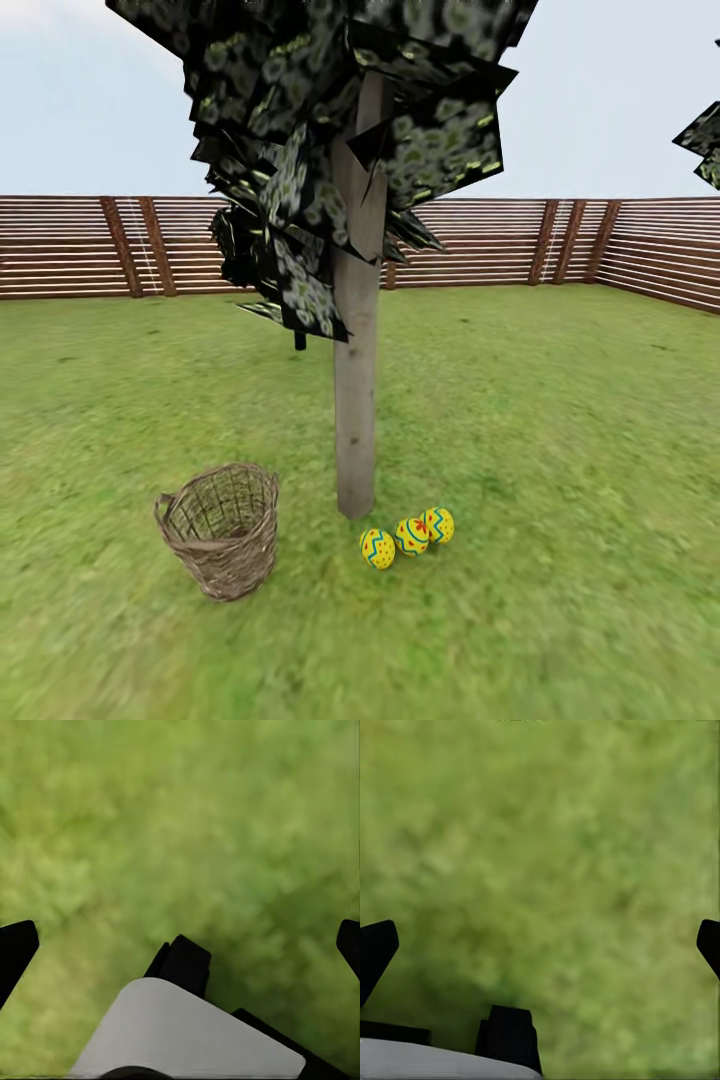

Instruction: Take the three Easter eggs out of the wicker basket on the lawn in the garden, then place them on the lawn next to a single tree (choose any tree) so that all three eggs are next to the same tree and none are left in the basket.

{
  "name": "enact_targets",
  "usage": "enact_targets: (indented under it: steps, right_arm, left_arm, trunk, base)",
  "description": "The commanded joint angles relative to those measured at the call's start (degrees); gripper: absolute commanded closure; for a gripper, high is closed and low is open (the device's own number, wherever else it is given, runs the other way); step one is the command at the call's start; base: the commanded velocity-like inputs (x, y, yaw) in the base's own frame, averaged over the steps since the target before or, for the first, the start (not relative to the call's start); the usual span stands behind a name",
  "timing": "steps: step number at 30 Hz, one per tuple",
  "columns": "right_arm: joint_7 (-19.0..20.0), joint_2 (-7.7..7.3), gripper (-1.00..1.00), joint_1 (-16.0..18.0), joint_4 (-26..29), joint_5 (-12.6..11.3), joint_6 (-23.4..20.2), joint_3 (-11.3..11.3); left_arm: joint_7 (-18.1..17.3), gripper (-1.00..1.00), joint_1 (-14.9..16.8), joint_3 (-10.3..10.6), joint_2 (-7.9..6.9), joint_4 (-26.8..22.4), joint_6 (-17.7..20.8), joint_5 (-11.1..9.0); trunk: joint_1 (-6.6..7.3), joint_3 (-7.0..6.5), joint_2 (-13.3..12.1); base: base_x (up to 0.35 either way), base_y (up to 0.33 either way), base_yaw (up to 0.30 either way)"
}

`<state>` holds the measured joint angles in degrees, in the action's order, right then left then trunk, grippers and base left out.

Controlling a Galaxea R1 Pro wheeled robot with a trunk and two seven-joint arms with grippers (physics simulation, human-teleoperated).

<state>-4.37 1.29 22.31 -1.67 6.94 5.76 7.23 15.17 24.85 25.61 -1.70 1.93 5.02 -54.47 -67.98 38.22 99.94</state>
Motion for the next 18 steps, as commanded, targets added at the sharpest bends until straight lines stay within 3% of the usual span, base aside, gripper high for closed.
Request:
enact_targets:
  steps: [1, 18]
  right_arm:
    - [-0.4, 0.02, -1.00, 0.1, -0.2, 0.6, 0.2, 0.2]
    - [-0.4, 0.02, -1.00, 0.0, -0.2, 0.6, 0.2, 0.2]
  left_arm:
    - [0.1, -1.00, -0.1, 0.5, 0.01, 0.4, 0.3, -0.3]
    - [-0.1, -1.00, -1.4, 0.4, -0.75, 1.0, -0.1, -0.5]
  trunk:
    - [0.23, -0.13, -0.4]
    - [3.97, -3.19, -7.2]
  base:
    - [0.000, 0.000, 0.000]
    - [0.000, 0.000, 0.000]
